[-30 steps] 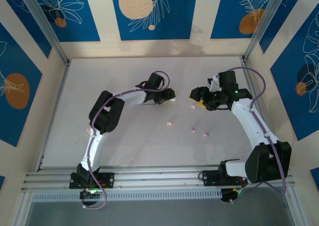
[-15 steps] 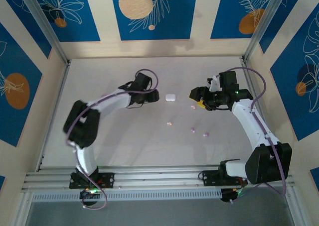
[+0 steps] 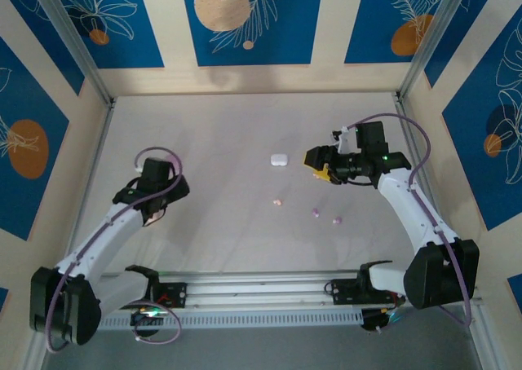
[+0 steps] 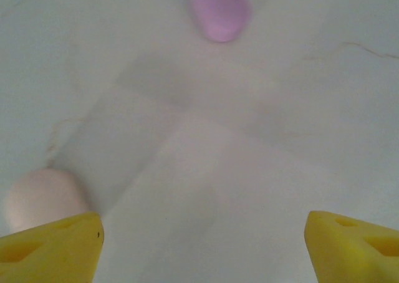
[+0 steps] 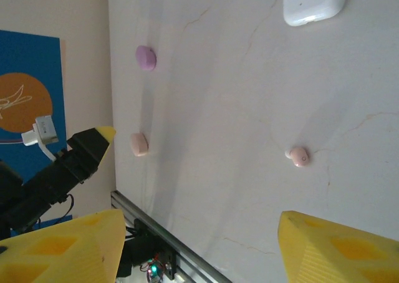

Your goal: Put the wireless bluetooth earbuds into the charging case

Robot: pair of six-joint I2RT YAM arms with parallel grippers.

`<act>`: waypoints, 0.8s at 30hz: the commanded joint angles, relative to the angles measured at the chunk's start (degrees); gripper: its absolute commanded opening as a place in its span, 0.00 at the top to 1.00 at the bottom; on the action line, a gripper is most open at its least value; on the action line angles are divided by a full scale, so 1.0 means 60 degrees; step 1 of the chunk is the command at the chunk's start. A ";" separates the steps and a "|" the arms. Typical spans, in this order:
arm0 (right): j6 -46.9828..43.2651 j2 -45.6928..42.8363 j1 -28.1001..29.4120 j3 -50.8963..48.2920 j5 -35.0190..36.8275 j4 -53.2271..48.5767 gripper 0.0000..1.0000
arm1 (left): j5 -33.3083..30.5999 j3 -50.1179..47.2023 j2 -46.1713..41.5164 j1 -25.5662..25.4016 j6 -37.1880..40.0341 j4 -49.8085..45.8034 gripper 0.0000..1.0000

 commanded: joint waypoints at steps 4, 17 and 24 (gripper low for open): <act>-0.0147 0.0057 0.0387 0.0163 -0.0243 -0.0313 0.33 | 0.0846 -0.0687 -0.0050 0.1914 -0.0716 0.0001 0.13; -0.0336 0.0435 0.1110 0.0562 0.0016 -0.0640 0.32 | 0.1226 -0.0700 0.1932 0.2900 -0.1824 0.0453 0.17; -0.0405 0.0836 0.2118 0.0765 -0.0086 -0.0225 0.31 | 0.1164 -0.0743 0.2474 0.3018 -0.1901 0.0994 0.21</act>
